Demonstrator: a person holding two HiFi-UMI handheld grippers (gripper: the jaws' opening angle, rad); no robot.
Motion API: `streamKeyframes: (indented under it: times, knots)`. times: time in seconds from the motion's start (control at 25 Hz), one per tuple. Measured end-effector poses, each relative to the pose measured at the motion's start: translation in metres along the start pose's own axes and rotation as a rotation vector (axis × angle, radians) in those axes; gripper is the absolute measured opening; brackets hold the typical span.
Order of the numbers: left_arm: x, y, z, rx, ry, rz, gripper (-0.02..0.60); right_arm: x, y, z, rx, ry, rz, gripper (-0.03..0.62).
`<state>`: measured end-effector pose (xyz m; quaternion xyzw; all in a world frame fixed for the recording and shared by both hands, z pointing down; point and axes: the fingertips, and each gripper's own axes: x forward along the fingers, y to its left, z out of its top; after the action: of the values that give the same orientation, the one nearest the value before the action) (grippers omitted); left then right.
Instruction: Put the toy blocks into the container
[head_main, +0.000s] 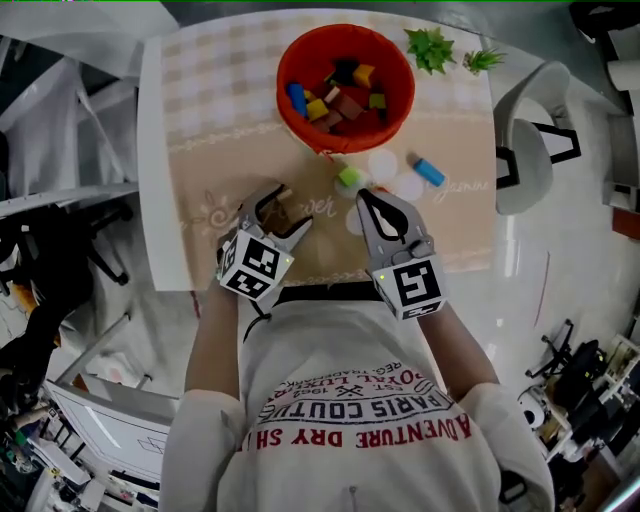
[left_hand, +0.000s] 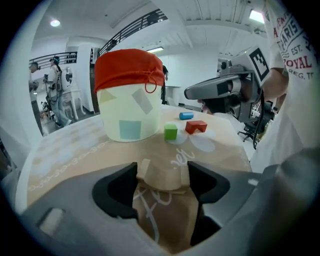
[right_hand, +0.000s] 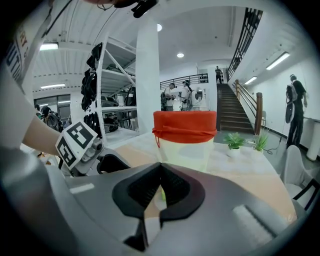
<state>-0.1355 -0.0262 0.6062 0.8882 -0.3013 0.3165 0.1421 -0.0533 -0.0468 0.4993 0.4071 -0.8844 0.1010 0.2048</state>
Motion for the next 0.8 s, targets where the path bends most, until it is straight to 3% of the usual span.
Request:
streamKeyframes:
  times: [0.16,0.36,0.8]
  knots:
    - [-0.001,-0.002,-0.001,0.018,-0.004,-0.012,0.322,-0.001,-0.001,0.002,-0.006,-0.001,-0.003,0.000]
    - [-0.013,0.000,0.019,0.019,-0.051,0.035,0.322,-0.011,-0.005,0.012,-0.027,-0.019,-0.006,0.002]
    - [-0.073,-0.004,0.129,0.021,-0.272,0.200,0.322,-0.042,-0.031,0.069,-0.090,-0.129,0.022,0.001]
